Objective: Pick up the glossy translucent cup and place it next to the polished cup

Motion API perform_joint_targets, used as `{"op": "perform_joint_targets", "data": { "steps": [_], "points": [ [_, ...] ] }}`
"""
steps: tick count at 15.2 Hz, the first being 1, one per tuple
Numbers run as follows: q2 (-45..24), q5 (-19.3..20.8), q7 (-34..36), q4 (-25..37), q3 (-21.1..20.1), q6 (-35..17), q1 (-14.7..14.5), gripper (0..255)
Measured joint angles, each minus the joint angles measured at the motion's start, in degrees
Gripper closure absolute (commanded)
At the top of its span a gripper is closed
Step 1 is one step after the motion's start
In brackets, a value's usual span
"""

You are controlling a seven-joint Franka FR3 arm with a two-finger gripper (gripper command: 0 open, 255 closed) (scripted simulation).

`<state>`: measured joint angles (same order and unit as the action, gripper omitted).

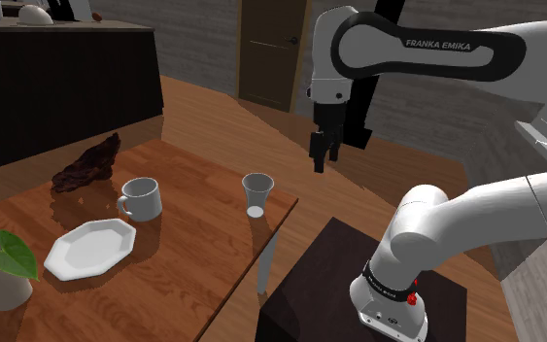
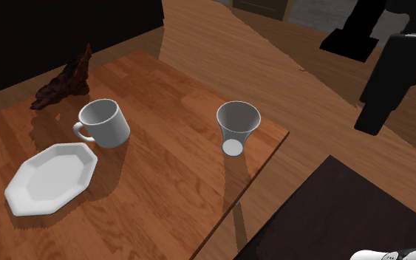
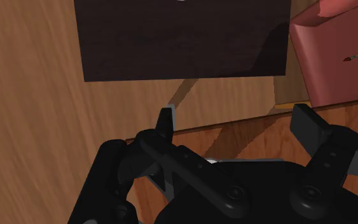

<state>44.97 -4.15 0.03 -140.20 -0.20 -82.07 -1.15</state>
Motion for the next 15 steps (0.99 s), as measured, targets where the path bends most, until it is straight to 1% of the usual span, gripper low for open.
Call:
{"op": "perform_joint_targets", "data": {
  "steps": [1, 3, 7, 11, 15],
  "points": [
    [0.0, 0.0, 0.0, 0.0, 0.0, 0.0, 0.0, 0],
    [-1.42, -0.15, -0.37, -0.71, 0.68, -2.72, 0.36, 0],
    [-6.57, -1.58, -0.91, -1.63, 2.09, -10.94, 0.98, 0],
    [-13.1, -3.38, -2.42, -2.8, 3.93, -20.75, 1.45, 0],
    [-21.13, -6.1, -4.34, -0.87, 5.8, -28.95, 1.42, 0]
  ]
}}
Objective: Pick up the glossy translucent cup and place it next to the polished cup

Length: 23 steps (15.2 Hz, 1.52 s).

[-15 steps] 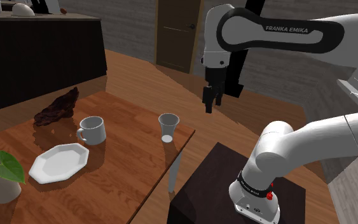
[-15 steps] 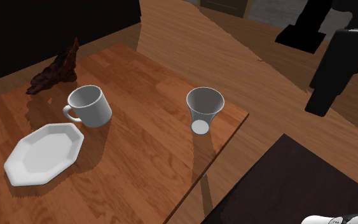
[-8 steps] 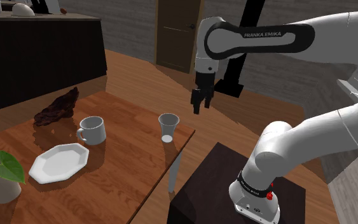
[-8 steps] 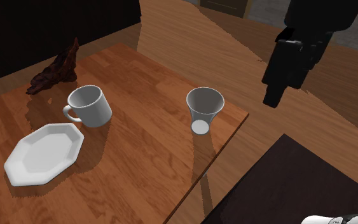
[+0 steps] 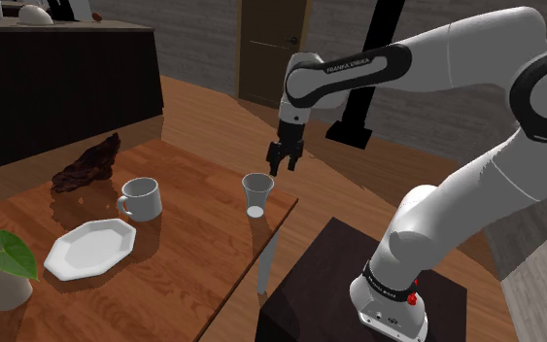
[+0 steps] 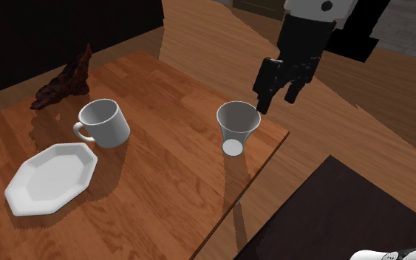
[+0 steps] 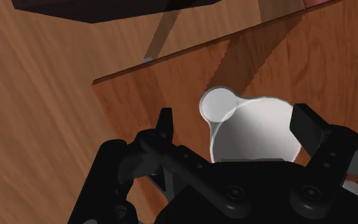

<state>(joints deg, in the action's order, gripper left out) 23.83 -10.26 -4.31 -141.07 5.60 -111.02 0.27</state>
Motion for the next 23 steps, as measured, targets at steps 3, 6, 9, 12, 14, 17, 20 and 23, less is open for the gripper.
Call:
{"op": "perform_joint_targets", "data": {
  "steps": [3, 6, 9, 12, 14, 17, 20, 23],
  "points": [
    [-5.6, -2.85, -1.87, 0.98, 1.23, -5.99, -0.3, 0],
    [-9.22, -5.04, -3.27, 1.85, 1.96, -9.64, -0.54, 0],
    [-10.69, -5.92, -3.84, 1.07, 1.89, -12.03, -0.86, 0],
    [-11.91, -6.78, -4.32, -0.35, 1.63, -14.67, -1.28, 0],
    [-12.52, -7.07, -4.51, -0.53, 1.58, -15.45, -1.41, 0],
    [-12.65, -7.19, -4.55, -0.73, 1.52, -15.81, -1.48, 0],
    [-12.66, -7.21, -4.56, -0.76, 1.52, -15.86, -1.48, 255],
    [-12.66, -7.21, -4.56, -0.76, 1.52, -15.86, -1.48, 255]
  ]
}}
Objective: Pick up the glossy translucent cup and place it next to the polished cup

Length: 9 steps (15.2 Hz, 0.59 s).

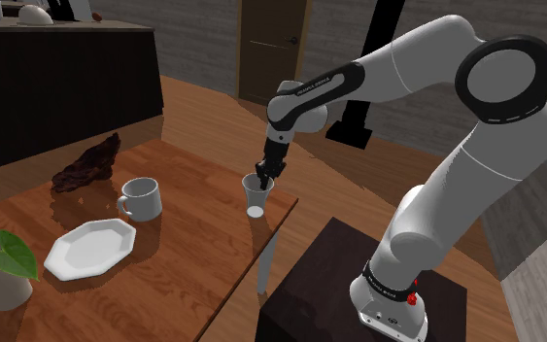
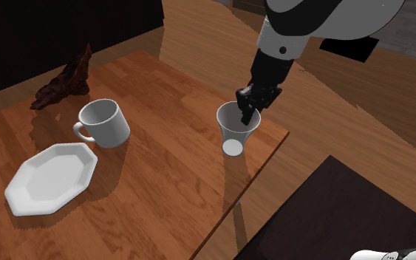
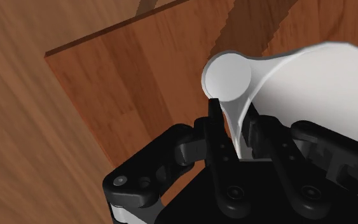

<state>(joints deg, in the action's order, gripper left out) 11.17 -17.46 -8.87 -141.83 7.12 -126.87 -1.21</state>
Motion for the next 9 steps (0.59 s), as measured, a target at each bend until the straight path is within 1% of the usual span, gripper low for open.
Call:
{"op": "perform_joint_targets", "data": {
  "steps": [7, 9],
  "points": [
    [0.0, 0.0, 0.0, 0.0, 0.01, -0.01, 0.0, 255],
    [0.58, 0.31, 0.37, 0.4, -0.01, 0.94, 0.08, 255]
  ]
}}
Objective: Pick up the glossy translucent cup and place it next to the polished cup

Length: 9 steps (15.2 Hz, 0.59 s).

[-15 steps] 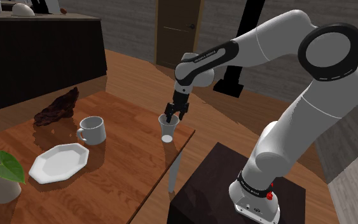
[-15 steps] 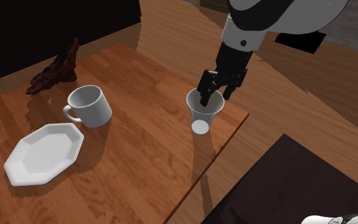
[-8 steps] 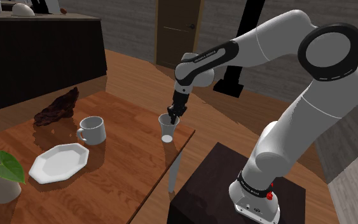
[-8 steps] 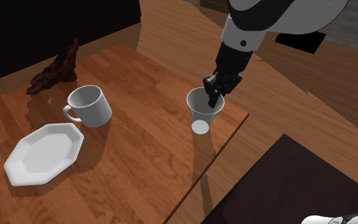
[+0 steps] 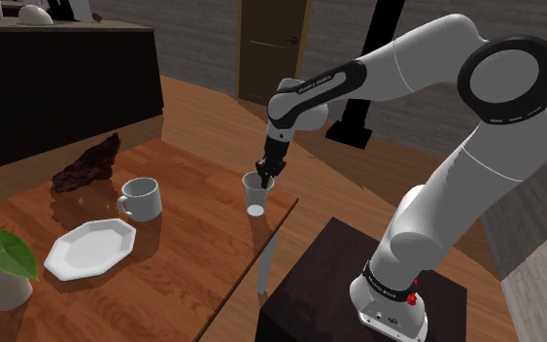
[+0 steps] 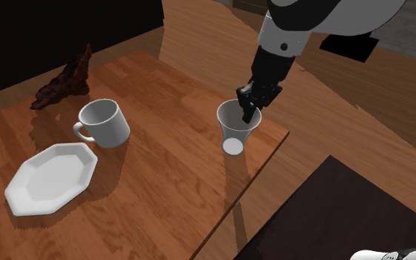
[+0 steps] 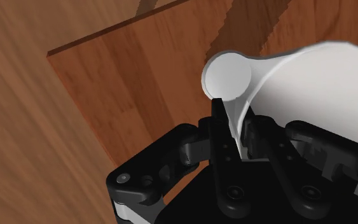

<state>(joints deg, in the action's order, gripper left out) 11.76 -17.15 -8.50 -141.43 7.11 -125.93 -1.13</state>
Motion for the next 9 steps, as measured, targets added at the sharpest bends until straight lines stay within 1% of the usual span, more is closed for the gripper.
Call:
{"op": "perform_joint_targets", "data": {
  "steps": [9],
  "points": [
    [3.79, 1.78, 2.51, 3.48, -0.17, 6.91, 0.44, 255]
  ]
}}
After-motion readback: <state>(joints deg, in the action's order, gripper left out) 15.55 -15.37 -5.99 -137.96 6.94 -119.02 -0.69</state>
